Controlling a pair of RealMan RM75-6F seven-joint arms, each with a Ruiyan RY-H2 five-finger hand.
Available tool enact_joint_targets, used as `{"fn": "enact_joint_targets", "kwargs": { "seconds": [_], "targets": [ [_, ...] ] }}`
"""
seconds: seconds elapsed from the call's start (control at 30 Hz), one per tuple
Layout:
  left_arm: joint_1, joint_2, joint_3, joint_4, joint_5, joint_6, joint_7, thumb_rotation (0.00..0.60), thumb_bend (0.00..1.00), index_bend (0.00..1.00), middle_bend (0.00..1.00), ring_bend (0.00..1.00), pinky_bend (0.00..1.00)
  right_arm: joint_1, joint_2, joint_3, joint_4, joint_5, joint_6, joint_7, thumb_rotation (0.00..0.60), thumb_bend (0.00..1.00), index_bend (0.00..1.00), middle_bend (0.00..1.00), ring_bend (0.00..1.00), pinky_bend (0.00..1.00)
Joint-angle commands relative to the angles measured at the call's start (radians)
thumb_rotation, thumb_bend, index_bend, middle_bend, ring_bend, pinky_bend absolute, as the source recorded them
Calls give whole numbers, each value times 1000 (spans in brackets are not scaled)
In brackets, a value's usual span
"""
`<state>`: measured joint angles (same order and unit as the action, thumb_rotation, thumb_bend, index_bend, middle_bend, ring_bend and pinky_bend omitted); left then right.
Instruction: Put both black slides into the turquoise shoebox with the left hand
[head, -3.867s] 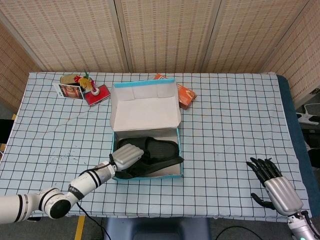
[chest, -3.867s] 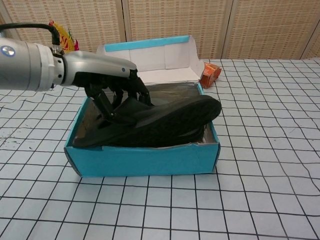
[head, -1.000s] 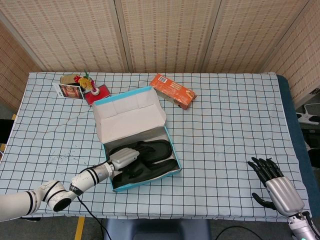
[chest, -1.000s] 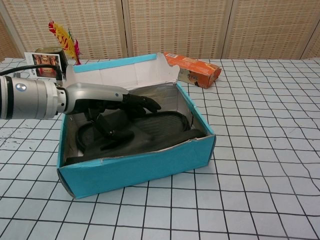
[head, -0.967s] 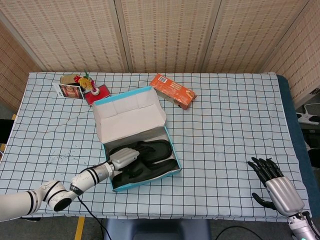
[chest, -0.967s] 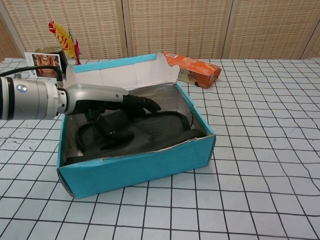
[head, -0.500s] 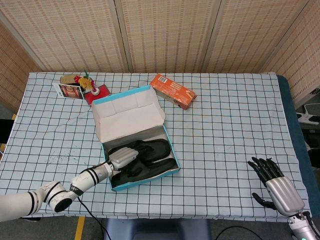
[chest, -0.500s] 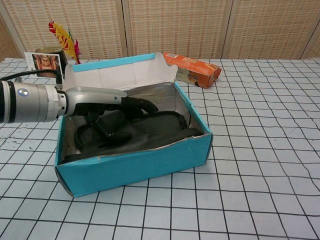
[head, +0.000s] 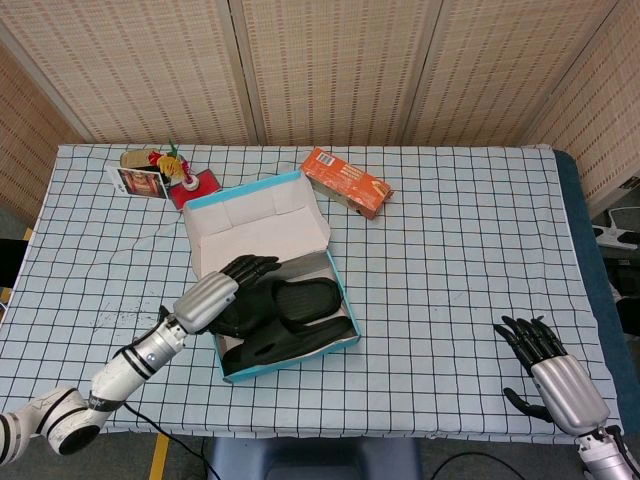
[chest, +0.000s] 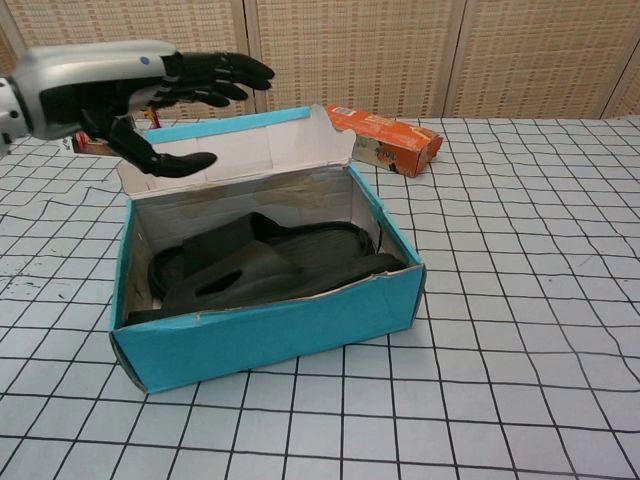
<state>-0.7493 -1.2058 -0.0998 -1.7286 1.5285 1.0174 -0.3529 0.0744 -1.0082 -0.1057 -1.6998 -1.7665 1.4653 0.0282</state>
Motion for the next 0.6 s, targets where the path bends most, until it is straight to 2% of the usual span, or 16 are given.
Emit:
{"fn": "enact_joint_targets", "kwargs": {
  "seconds": [0.03,0.1,0.17,0.3,0.37,0.6],
  "targets": [
    [230,61,109,-9,94,284,213,600,441,0,0,0,32,-3,-3,2,0,2,4,-8,600,180,0,0,0,0],
    [348,43,159,56,103,415,316,600,441,0,0,0,32,-8,-8,8,1,11,11,-25,600,180,0,0,0,0],
    [457,20,193,120,77,521,367,600,441,0,0,0,32,-14,-18,17,3,28,17,-52,600,180,0,0,0,0],
    [585,-2,219,199,-8,595,332,600,440,0,0,0,30,-21,-34,29,-3,55,16,-97,600,181,0,0,0,0],
    [594,30,223,186,-13,583,347,600,440,0,0,0,29,-21,-36,32,-7,55,18,-101,600,181,0,0,0,0],
    [609,32,207,211,12,602,297,600,441,0,0,0,28,-29,-35,31,-13,54,28,-109,600,181,0,0,0,0]
  ]
}}
